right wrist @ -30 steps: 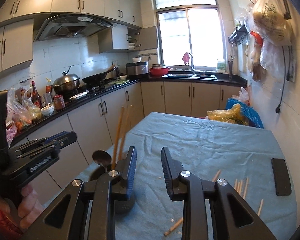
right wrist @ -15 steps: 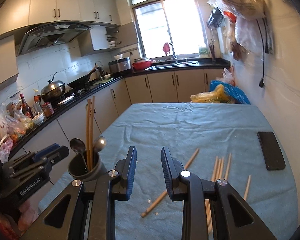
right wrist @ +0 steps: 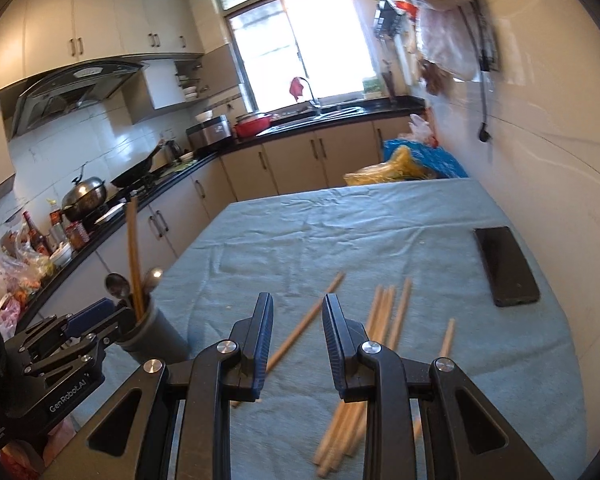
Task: Organize utensils
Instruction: 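Grasp a wooden chopstick on the towel with the right gripper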
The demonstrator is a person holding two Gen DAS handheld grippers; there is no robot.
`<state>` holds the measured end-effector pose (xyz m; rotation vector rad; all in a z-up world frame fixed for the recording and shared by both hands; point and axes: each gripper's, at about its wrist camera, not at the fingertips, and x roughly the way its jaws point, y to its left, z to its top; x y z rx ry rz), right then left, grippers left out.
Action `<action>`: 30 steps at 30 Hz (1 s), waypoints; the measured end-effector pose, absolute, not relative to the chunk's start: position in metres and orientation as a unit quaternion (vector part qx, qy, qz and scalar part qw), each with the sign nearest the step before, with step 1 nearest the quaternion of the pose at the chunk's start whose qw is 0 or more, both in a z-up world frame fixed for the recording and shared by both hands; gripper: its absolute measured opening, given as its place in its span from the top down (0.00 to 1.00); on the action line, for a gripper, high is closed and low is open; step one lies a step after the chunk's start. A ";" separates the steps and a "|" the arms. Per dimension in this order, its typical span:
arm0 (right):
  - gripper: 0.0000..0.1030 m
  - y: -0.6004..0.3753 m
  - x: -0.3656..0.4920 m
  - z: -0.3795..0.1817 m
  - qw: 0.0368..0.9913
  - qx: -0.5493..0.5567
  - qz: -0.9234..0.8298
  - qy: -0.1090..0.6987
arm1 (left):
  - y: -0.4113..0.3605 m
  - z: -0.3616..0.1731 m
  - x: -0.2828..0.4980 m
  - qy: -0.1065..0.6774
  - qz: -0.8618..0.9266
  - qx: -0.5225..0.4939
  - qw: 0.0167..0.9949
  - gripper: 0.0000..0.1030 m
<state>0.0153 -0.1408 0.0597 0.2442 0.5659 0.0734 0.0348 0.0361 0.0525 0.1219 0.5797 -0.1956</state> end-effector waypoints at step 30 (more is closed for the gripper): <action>0.56 -0.266 0.040 -0.012 0.855 0.268 -0.048 0.441 | 0.001 0.011 0.044 0.344 -0.122 0.123 0.923 0.61</action>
